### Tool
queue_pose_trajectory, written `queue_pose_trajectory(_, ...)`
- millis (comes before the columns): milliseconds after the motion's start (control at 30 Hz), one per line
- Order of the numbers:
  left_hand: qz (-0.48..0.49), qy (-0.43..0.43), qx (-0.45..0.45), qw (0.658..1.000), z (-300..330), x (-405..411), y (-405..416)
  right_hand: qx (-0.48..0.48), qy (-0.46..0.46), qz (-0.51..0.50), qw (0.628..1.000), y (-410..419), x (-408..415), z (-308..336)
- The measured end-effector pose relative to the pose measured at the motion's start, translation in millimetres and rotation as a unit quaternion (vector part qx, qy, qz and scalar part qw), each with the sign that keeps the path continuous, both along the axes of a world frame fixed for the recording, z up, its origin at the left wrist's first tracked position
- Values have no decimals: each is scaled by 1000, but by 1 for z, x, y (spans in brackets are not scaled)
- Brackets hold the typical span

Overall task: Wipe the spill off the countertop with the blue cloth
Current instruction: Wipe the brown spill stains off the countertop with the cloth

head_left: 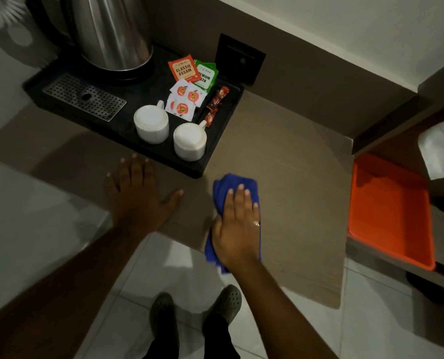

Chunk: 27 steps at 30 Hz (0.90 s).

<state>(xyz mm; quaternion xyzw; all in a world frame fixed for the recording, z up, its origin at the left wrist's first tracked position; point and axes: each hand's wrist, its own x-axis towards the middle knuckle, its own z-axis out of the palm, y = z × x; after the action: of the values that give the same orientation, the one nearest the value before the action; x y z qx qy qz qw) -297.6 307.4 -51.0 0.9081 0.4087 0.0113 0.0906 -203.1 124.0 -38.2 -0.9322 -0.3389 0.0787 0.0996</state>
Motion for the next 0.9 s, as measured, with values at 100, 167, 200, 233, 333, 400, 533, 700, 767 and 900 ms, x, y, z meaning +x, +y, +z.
queue_pose_trajectory(100, 3, -5, 0, 1000, -1, 0, 1, -12, 16, 76, 997, -65, 11, 0)
queue_pose_trajectory(167, 0, -4, 5, 1000, -4, -1, 2, -9, 33, 6, 999, -112, 35, 2)
queue_pose_trajectory(200, -3, -3, 9, 1000, -5, -1, 2, -8, 36, -37, 999, -129, 48, 4)
queue_pose_trajectory(233, -3, -3, 12, 1000, -7, -1, 3, -14, 35, -73, 997, -140, 62, 5)
queue_pose_trajectory(333, 0, -2, 18, 1000, -11, 1, 5, -21, 15, -153, 988, -141, 113, 4)
queue_pose_trajectory(400, 0, 3, 15, 1000, -13, 0, 6, -28, 3, -214, 977, -121, 156, 1)
queue_pose_trajectory(533, 8, -10, 11, 1000, -13, 0, 4, -45, -13, -305, 951, -59, 237, -1)
queue_pose_trajectory(700, 4, 9, 20, 1000, -11, 1, 4, -52, -13, -235, 970, 35, 256, -1)
queue_pose_trajectory(767, 4, 16, 21, 1000, -11, 1, 4, -23, -30, -126, 991, 64, 225, 1)
queue_pose_trajectory(900, 11, 3, 11, 1000, -8, 1, 2, 35, -25, 53, 998, 60, 116, 2)
